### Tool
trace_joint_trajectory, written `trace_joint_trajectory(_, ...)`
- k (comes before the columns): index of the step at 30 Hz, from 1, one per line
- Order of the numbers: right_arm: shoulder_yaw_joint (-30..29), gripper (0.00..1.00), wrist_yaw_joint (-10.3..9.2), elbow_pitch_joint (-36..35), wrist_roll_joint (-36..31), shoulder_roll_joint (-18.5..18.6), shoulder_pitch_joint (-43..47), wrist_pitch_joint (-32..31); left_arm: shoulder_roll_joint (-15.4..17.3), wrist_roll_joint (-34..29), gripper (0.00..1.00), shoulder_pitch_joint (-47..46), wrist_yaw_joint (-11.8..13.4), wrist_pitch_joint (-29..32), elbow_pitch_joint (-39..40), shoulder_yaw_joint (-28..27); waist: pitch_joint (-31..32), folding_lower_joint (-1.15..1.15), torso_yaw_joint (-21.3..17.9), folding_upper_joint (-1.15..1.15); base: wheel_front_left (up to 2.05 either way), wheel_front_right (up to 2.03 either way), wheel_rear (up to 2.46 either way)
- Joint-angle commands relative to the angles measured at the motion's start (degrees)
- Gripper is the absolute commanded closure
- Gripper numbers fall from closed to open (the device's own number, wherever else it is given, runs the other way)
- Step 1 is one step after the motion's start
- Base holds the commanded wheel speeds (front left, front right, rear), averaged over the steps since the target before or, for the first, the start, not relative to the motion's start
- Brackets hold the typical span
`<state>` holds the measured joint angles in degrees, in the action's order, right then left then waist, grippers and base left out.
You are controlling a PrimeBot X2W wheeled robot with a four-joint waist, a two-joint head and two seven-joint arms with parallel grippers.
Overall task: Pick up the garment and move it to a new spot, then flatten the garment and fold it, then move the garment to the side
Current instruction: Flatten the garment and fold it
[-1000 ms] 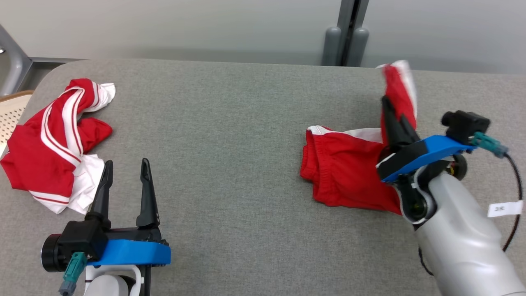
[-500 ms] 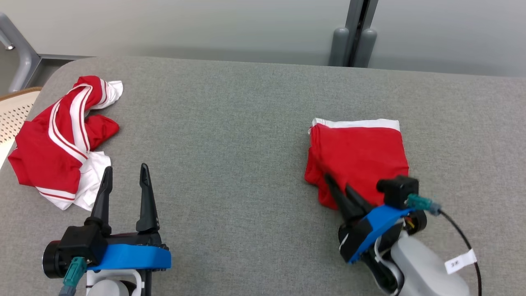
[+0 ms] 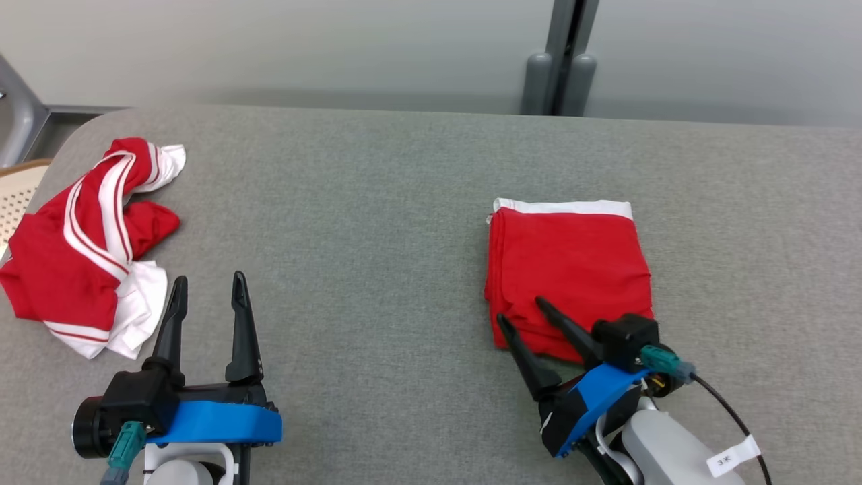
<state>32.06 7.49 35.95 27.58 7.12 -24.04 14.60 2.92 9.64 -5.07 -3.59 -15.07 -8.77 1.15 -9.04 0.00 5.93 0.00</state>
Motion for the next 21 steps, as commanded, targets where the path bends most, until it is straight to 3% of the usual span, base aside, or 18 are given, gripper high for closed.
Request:
trace_joint_trajectory(1,-1.1,0.00,0.01,-0.9,-0.7,-0.2,1.3,0.4,0.0,-0.2,0.00,0.3,-0.2,-0.2,0.0,0.1,0.7,0.00,-0.8,0.00,0.00,0.00,0.00)
trace_joint_trajectory(11,-13.9,0.00,0.01,-12.5,-8.5,-0.1,6.3,0.7,0.0,-1.2,0.00,1.0,-0.1,-0.2,-0.4,-1.0,2.9,0.00,-4.6,0.00,0.00,0.00,0.00)
trace_joint_trajectory(21,-26.5,0.00,0.01,-18.9,-13.8,-1.5,14.1,0.6,0.0,-2.8,0.00,2.8,0.6,-0.2,-1.8,-2.1,5.6,0.00,-6.4,0.00,0.00,0.00,0.00)
